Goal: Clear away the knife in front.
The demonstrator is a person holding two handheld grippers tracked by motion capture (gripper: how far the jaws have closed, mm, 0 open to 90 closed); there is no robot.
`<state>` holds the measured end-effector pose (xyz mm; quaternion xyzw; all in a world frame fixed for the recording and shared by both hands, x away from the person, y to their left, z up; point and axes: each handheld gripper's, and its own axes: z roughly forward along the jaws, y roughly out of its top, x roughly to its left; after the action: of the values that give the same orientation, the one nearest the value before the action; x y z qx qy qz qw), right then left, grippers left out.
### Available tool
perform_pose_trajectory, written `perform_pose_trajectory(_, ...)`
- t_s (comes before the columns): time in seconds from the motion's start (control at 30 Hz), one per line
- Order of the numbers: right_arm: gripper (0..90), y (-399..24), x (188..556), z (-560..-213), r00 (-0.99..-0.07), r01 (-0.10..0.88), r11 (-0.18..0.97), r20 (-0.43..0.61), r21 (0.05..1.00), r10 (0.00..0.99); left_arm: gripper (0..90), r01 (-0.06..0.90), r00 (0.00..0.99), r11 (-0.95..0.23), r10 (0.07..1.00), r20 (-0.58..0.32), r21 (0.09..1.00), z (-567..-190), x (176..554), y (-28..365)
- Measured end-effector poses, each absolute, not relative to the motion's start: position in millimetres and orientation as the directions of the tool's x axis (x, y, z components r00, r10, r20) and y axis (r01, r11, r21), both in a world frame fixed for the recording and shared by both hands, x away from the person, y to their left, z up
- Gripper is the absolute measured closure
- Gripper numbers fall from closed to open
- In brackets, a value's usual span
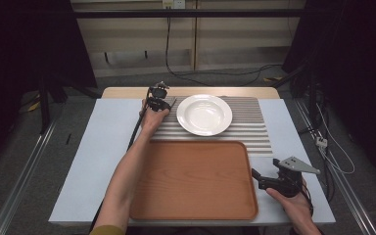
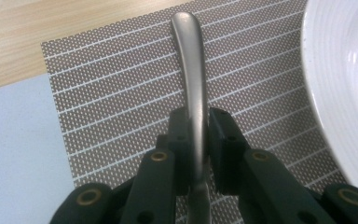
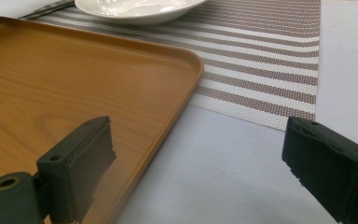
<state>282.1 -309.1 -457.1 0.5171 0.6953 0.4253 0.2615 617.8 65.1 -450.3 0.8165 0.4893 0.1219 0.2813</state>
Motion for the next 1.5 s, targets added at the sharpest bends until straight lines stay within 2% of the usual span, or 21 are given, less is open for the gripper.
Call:
perform_pose_trajectory(0.33,8.4,-308.2,282.3,-457.1,-0.329,0.497,0.106,0.075,0.861,0.941,80.0,0.726,0.507,-0.372,0.858,-0.085,0.578,-440.6,611.4,70.6)
perform_pose_trajectory(0.77,8.4,-308.1,280.7,-456.3,-0.326,0.494,0.105,0.072,0.863,0.943,80.0,0.708,0.504,-0.338,0.857,-0.11,0.62,-419.6,593.2,84.3)
perform_pose_trajectory(1.5,8.5,-308.2,279.0,-454.5,-0.322,0.487,0.109,0.062,0.866,0.945,80.0,0.669,0.512,-0.335,0.855,-0.085,0.663,-397.2,553.0,104.6)
